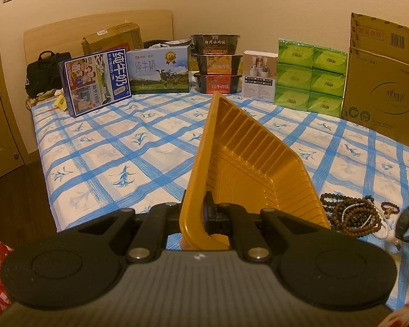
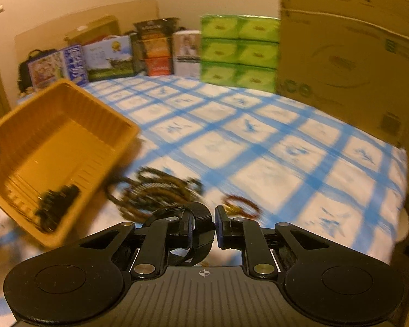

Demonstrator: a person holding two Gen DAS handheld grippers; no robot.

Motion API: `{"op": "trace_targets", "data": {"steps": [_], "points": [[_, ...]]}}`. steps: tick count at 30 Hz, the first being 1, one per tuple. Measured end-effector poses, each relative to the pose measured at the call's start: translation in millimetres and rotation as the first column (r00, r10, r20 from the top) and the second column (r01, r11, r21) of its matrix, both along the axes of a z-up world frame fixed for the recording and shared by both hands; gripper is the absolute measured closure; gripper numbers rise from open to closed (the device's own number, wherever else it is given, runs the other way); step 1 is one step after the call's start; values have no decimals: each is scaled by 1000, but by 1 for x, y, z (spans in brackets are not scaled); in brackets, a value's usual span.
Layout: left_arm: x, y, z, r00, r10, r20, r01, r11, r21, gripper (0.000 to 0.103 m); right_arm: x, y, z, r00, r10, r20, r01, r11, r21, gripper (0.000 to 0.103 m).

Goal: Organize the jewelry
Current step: 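Carry the black watch into the tray and release it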

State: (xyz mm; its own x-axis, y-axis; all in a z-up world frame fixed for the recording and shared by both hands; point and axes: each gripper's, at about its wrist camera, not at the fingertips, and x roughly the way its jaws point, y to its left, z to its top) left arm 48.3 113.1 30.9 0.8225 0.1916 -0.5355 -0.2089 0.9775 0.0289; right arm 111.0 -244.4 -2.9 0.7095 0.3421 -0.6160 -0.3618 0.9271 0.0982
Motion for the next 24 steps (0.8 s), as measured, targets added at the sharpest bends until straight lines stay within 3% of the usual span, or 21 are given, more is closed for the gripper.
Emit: {"op": "trace_targets", "data": {"steps": [13, 22, 24], "points": [[0, -1, 0, 1000, 0, 1, 0, 1000, 0, 97, 24, 111, 22, 972, 233, -12, -228, 962, 148, 87], [1, -3, 1, 1000, -2, 2, 2, 1000, 0, 97, 30, 158, 6, 939, 334, -84, -317, 933, 172, 86], [0, -2, 1, 1000, -1, 2, 1, 1000, 0, 97, 31, 158, 2, 939, 329, -95, -308, 933, 183, 79]]}}
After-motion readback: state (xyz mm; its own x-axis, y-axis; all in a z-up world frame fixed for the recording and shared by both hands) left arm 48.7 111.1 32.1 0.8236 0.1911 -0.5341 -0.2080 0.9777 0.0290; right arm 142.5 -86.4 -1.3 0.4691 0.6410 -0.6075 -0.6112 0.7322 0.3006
